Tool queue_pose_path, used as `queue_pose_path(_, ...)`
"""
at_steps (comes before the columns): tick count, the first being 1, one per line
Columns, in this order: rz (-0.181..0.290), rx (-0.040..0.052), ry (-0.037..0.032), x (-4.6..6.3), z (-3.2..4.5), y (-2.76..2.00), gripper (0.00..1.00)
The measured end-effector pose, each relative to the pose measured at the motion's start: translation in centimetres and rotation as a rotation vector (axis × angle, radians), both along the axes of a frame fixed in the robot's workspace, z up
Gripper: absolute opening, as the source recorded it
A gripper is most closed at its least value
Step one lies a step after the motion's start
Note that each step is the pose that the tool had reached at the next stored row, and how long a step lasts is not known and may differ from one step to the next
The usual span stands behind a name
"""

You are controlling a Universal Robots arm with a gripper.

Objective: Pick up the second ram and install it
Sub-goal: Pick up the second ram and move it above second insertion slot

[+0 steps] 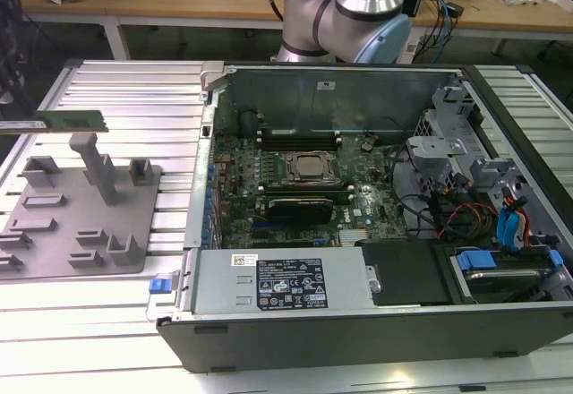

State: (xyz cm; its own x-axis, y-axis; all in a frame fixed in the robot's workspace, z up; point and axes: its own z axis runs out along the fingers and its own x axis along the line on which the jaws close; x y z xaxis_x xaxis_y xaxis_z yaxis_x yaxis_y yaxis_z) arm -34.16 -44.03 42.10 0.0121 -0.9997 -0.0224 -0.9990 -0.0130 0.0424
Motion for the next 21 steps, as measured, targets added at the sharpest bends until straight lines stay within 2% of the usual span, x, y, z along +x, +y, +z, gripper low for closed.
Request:
queue_pose_path(7, 0.000, 0.0001, -0.0001, 2.9, -0.14, 0.03, 0.09)
queue_pose_path(12, -0.001, 0.0000, 0.0000, 5.5, -0.34, 0.03, 0.09)
queue_pose_path(14, -0.001, 0.0000, 0.0001, 5.9, -0.41, 0.03, 0.09)
queue_pose_path(21, -0.001, -0.0011, 0.0065, 8.7, -0.71, 0.26, 0.09)
